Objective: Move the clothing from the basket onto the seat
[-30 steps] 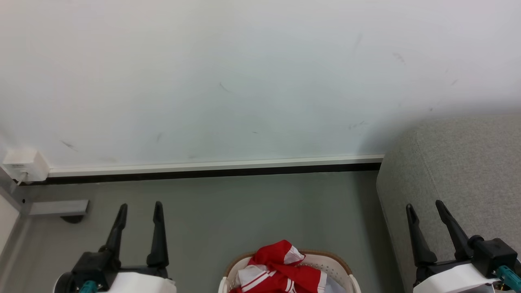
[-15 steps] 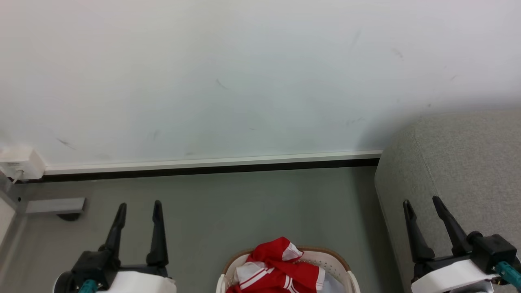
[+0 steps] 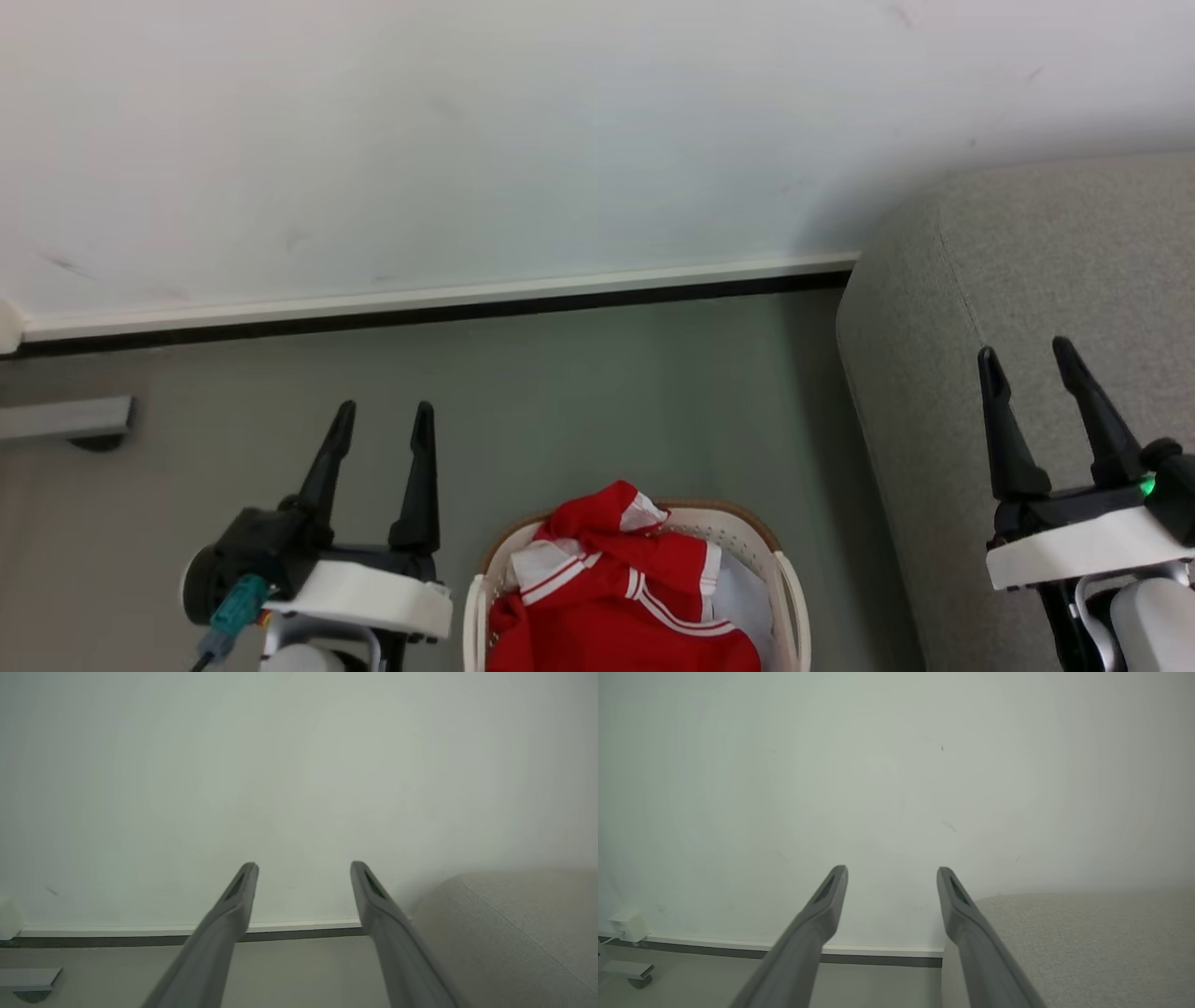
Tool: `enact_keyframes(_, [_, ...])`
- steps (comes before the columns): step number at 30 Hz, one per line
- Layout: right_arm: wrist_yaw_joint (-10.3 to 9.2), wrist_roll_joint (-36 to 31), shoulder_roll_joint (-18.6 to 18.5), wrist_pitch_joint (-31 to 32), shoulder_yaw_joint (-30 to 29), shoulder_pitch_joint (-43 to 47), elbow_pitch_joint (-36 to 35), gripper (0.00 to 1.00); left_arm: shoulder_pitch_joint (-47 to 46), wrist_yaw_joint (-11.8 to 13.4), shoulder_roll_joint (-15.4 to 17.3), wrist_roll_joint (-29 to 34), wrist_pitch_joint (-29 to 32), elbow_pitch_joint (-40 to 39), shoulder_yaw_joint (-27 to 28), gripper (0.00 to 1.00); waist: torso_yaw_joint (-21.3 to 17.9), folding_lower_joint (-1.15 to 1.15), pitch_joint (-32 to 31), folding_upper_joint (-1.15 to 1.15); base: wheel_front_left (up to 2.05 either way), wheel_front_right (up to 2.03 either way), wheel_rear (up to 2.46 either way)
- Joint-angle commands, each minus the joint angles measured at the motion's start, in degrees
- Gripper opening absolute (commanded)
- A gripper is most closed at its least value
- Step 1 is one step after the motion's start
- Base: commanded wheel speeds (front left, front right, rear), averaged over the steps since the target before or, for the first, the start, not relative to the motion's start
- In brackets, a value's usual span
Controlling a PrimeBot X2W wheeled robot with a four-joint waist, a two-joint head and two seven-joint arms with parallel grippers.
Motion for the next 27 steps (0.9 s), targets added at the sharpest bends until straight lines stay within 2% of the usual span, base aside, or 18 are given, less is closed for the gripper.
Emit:
enact_keyframes(1, [-0.12, -0.05, -0.36, -0.17, -0.32, -1.32, -0.75, 1.0, -1.61, -0.54, 0.38, -0.41, -0.04, 0.99, -0.23, 1.0, -2.04, 0.0, 3.65, 0.0, 0.0, 0.0, 0.0])
enact_keyframes(5, [-0.12, 0.05, -0.14, -0.17, -0.75, -3.16, -2.24, 1.0, -4.18, -1.6, 0.37, -0.36, -0.04, 4.27, -0.91, 1.0, -3.27, 0.0, 7.0, 0.0, 0.0, 0.0, 0.0])
enact_keyframes(19, [-0.12, -0.17, 1.9, -0.14, -3.65, -8.19, -9.5, 1.0, -18.35, -6.18, 0.65, 2.59, -0.04, 34.04, -8.0, 1.0, -9.36, 0.0, 18.77, 0.0, 0.0, 0.0, 0.0])
enact_keyframes(27, [-0.12, -0.09, 3.19, -0.13, -3.97, -9.99, -10.47, 1.0, -26.37, -7.16, 1.57, 3.08, 2.0, 49.83, -12.96, 1.0, -12.55, 0.0, 23.76, 0.0, 0.0, 0.0, 0.0])
